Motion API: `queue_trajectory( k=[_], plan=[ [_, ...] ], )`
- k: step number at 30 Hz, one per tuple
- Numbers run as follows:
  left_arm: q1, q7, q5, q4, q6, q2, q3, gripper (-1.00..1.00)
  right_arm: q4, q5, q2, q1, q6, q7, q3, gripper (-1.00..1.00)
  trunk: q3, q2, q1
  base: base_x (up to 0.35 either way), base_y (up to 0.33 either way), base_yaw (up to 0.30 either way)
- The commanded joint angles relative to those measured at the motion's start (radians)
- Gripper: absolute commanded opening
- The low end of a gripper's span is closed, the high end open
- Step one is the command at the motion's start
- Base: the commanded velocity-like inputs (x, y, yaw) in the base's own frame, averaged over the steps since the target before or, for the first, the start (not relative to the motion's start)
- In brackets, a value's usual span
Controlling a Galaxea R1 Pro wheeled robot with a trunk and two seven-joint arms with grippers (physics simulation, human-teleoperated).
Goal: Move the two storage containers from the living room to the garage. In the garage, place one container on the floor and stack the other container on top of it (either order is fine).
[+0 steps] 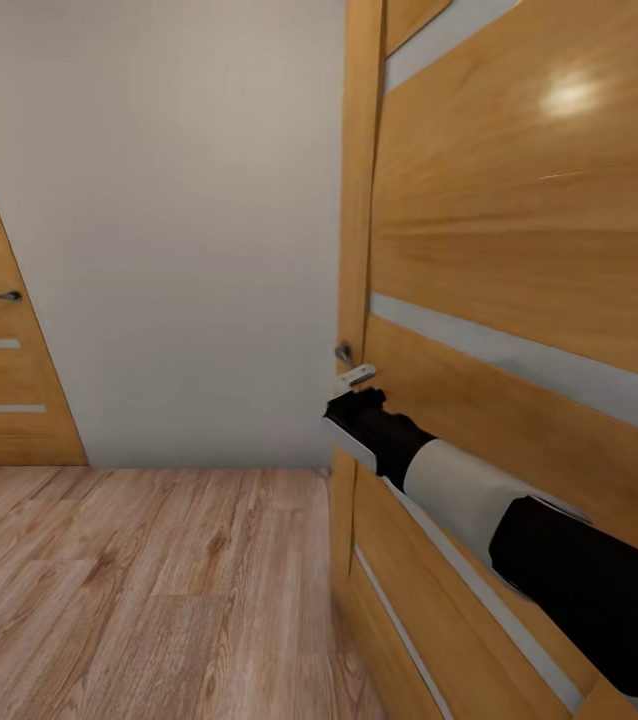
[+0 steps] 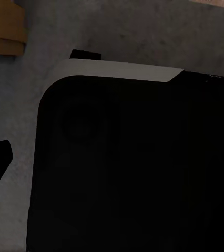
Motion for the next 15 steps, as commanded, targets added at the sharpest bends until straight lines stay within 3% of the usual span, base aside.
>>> queue_trajectory(
  k=[1, 15],
  plan=[
    [0.0, 0.0, 0.008, 0.0, -0.003, 0.0, 0.001, 1.0, 0.052, 0.0, 0.0, -0.001, 0.008, -0.008, -0.005, 1.0, -0.001, -0.001, 0.0, 0.0, 0.0, 0.0],
    [0.0, -0.001, 0.006, 0.0, -0.003, 0.0, 0.001, 1.0, 0.129, 0.0, 0.0, -0.003, -0.02, -0.006, -0.018, 1.0, -0.001, -0.001, 0.0, 0.0, 0.0, 0.0]
  ],
)
